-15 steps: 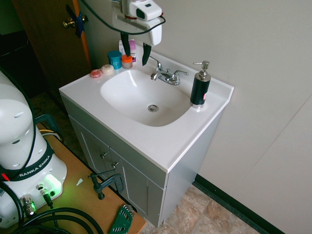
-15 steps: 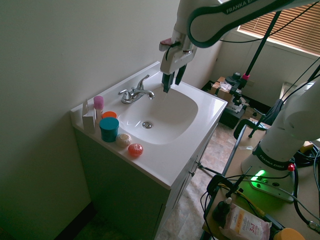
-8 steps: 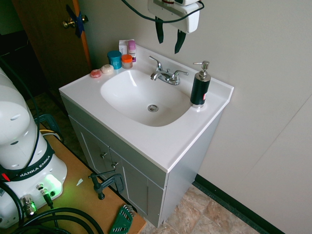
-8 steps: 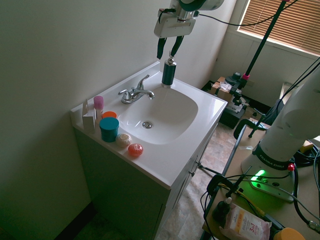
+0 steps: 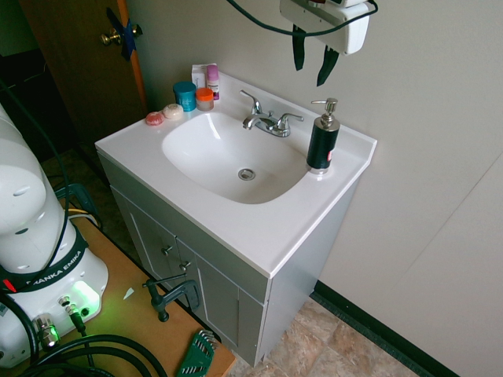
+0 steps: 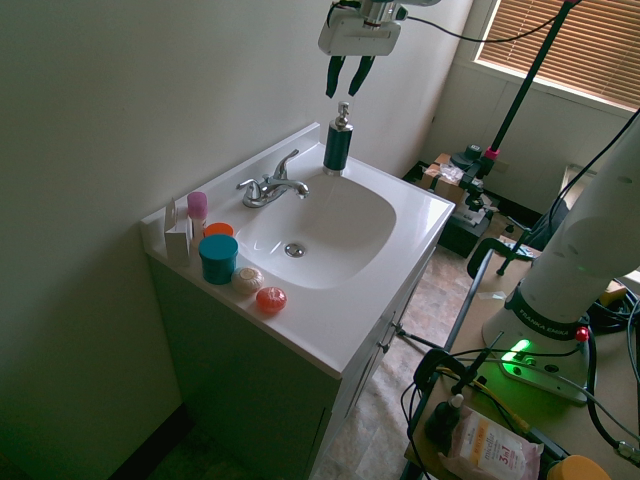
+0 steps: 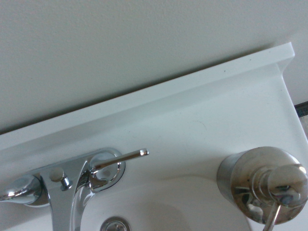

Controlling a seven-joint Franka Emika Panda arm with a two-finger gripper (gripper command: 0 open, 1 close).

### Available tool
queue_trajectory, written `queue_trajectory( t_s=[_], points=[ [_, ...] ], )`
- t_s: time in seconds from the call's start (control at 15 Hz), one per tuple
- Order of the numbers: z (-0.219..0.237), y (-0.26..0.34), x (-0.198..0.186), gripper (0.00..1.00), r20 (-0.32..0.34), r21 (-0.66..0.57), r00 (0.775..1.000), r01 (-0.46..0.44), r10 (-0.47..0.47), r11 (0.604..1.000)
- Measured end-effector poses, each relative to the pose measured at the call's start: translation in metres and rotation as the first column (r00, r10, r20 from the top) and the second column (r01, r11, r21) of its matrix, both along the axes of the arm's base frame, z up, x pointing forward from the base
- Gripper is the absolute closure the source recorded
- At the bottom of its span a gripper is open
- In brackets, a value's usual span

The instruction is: Press down on the sanitizer

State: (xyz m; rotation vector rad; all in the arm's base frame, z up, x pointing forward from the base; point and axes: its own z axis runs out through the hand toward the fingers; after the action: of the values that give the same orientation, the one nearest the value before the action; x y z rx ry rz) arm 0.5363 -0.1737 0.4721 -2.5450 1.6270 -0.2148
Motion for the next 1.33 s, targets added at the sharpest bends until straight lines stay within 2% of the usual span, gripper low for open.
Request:
queue_trajectory(
  t_s=[0.8, 1.33],
  points=[
    [-0.032, -0.046, 0.010, 1.00, -0.037, 0.009, 0.996, 0.081, -0.080, 0.997],
    [-0.044, -0.055, 0.011, 1.00, -0.042, 0.024, 0.995, 0.095, -0.094, 0.995]
  ],
)
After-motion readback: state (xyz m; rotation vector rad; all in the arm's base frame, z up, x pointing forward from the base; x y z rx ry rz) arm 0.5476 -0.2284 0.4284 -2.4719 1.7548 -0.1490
